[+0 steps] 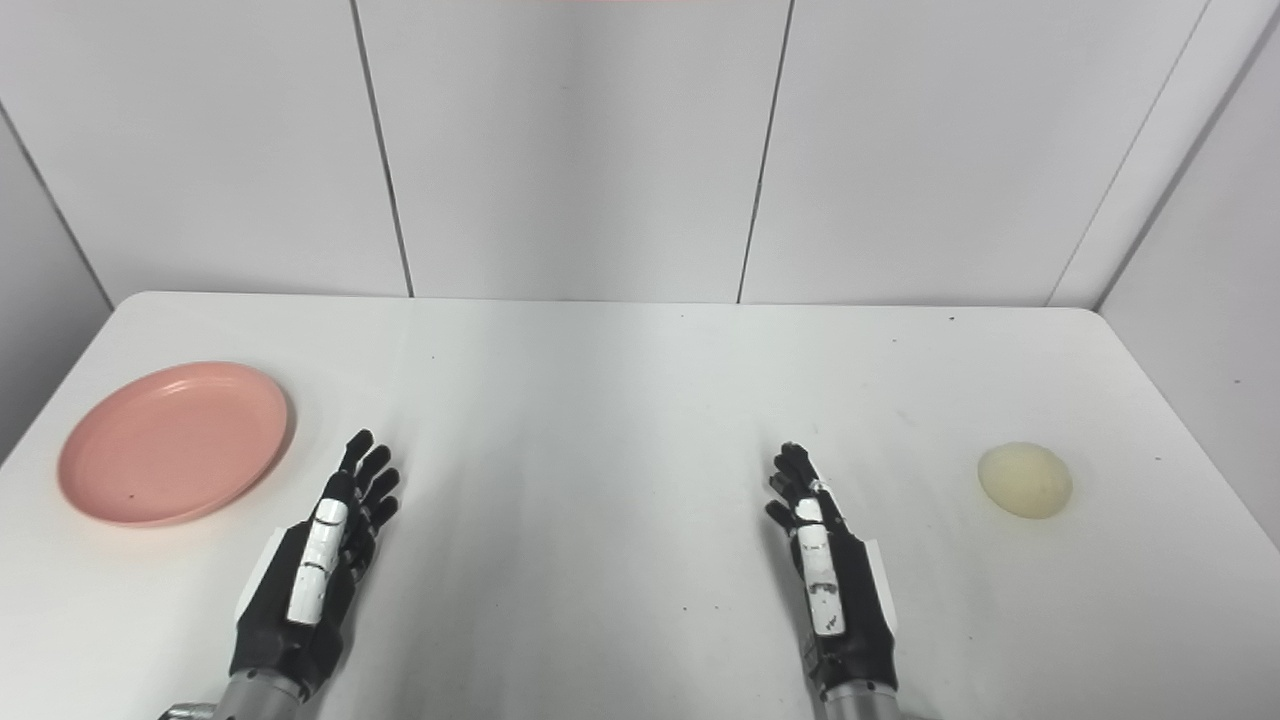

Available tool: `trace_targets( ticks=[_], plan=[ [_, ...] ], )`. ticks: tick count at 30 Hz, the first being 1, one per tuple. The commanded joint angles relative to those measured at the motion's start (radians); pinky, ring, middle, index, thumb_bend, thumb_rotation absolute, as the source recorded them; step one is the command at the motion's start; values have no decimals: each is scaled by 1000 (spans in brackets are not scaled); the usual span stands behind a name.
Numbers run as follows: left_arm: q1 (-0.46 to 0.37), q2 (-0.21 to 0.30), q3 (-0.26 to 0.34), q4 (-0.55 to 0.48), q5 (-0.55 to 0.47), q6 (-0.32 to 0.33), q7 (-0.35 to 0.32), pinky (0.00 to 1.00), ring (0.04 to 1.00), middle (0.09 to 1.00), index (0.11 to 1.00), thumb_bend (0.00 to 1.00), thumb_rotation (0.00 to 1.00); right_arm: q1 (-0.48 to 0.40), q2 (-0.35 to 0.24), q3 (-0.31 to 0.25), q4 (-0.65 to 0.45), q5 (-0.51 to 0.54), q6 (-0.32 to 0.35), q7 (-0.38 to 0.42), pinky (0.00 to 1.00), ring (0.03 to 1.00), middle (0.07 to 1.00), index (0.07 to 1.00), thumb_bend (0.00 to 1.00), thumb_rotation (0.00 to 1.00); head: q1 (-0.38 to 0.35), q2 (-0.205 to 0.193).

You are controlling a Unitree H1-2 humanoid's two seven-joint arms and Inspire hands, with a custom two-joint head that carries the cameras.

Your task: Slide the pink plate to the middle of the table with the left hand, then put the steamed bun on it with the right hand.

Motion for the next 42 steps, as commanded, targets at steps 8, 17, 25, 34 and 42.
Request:
trace_targets(
  ticks=[8, 17, 25, 34, 42],
  plan=[
    [-27, 7, -3, -42, 12, -7, -9, 997, 980, 994, 1000, 637, 944, -11, 1, 0, -29, 6, -10, 5, 890, 911, 919, 900, 797, 991, -1, -2],
    [-26, 8, -4, -44, 16, -2, -9, 994, 977, 991, 1000, 651, 937, -10, 0, 1, -29, -2, -6, 3, 871, 906, 913, 899, 818, 1000, -2, -2],
    [-26, 7, -2, -47, 14, 4, -12, 1000, 982, 996, 1000, 622, 948, -9, 4, 1, -36, -6, 2, 0, 865, 901, 905, 898, 821, 1000, -4, 0],
    [-28, 11, -3, -51, 13, 18, -18, 1000, 983, 999, 1000, 626, 939, -9, 4, 3, -41, -8, 13, 0, 859, 892, 903, 904, 819, 1000, -7, 0],
    [-29, 7, 1, -47, 12, 17, -23, 997, 981, 994, 1000, 612, 931, -11, -1, 4, -33, -9, 6, 4, 851, 889, 905, 910, 808, 1000, -7, -2]
  ],
)
